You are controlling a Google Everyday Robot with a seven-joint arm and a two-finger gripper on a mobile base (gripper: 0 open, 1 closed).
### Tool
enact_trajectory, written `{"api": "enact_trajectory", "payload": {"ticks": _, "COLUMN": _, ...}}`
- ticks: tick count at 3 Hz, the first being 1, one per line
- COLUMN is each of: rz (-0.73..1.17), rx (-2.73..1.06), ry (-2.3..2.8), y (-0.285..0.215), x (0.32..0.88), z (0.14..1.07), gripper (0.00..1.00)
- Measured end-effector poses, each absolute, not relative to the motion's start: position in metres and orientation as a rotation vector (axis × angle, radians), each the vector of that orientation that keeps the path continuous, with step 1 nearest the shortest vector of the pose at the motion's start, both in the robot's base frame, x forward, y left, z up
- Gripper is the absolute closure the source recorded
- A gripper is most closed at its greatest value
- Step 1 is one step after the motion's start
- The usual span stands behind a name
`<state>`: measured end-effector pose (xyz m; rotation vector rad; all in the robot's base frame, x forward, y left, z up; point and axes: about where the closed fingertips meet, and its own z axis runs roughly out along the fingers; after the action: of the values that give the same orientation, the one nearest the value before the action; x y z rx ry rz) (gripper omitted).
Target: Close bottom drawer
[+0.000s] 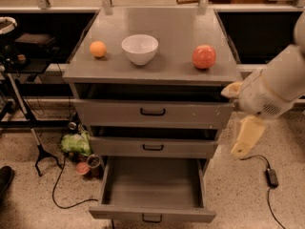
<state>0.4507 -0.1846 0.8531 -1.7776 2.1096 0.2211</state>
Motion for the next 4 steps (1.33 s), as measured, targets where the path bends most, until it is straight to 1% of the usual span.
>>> {"api": "enact_trajectory", "payload": {"ticks": 2, "rz": 0.476, "rx": -1.684, "ry": 2.068, "y": -0.147, "x": 0.437, "z": 0.696, "gripper": 0.00}}
{"api": "enact_trajectory", "payload": {"ticks": 3, "rz": 0.571, "rx": -1.583, "ry": 2.080, "y": -0.122, "x": 0.427, "z": 0.626, "gripper": 0.00}}
{"api": "enact_trajectory", "payload": {"ticks": 4, "rz": 0.515, "rx": -1.532, "ry": 2.070, "y": -0.122, "x": 0.444, "z": 0.620, "gripper": 0.00}}
